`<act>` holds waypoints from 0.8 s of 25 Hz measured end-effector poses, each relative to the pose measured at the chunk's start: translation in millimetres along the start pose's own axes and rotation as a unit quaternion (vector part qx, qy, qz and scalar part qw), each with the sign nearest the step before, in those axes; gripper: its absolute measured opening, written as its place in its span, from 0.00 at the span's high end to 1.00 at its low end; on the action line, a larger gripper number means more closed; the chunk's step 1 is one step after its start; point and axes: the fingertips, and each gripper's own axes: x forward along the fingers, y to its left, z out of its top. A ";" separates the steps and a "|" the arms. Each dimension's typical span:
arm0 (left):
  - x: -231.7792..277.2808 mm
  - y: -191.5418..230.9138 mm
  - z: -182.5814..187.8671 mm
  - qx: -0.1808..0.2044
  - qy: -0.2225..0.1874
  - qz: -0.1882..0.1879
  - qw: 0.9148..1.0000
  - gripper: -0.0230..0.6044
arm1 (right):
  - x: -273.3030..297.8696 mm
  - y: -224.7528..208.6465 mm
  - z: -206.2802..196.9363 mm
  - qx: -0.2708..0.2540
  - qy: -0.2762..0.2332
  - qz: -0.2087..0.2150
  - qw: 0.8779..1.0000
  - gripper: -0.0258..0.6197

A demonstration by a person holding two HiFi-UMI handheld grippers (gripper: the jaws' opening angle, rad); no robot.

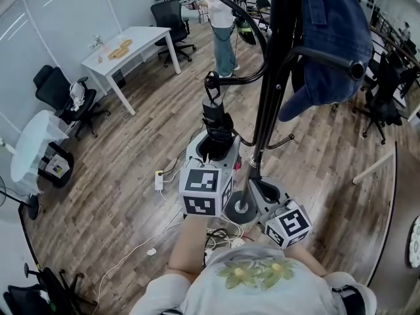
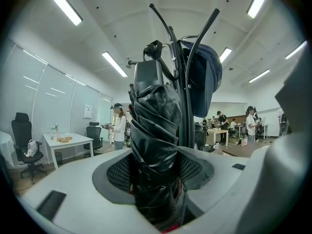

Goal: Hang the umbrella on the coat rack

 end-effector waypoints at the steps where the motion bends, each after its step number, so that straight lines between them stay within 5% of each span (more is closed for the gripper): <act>1: 0.6 -0.1 -0.4 0.001 0.001 -0.001 1.000 0.59 | 0.2 0.1 0.3 0.000 0.000 0.000 1.000 0.95; 20: 9.8 -5.5 -11.8 0.004 0.014 -0.008 1.000 0.59 | 4.2 -5.6 -6.7 0.005 0.004 -0.002 1.000 0.95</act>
